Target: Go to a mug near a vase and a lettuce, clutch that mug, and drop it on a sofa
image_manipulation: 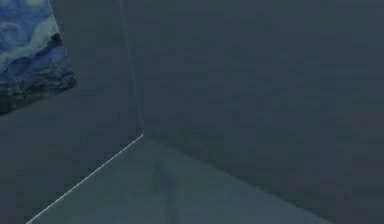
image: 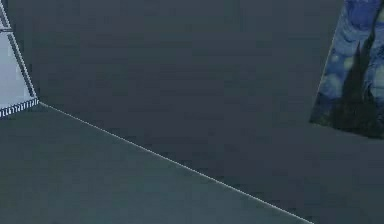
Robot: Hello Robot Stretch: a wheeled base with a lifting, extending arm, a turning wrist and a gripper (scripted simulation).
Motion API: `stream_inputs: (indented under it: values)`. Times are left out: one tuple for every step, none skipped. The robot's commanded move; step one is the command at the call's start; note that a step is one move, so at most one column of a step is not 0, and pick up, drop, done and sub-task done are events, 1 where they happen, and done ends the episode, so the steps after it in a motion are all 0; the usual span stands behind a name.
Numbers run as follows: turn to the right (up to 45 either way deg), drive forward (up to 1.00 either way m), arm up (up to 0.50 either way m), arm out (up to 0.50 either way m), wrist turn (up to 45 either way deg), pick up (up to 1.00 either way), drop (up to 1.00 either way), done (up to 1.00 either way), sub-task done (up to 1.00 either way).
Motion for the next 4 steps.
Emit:
stream_inputs:
  values:
    - [0.0,0.85,0.00,0.00,0.0,0.00,0.00,0.00,0.00]
    - [-45.0,0.00,0.00,0.00,0.0,0.00,0.00,0.00,0.00]
    - [-18.0,0.00,0.00,0.00,0.0,0.00,0.00,0.00,0.00]
    - [0.0,1.00,0.00,0.00,0.0,0.00,0.00,0.00,0.00]
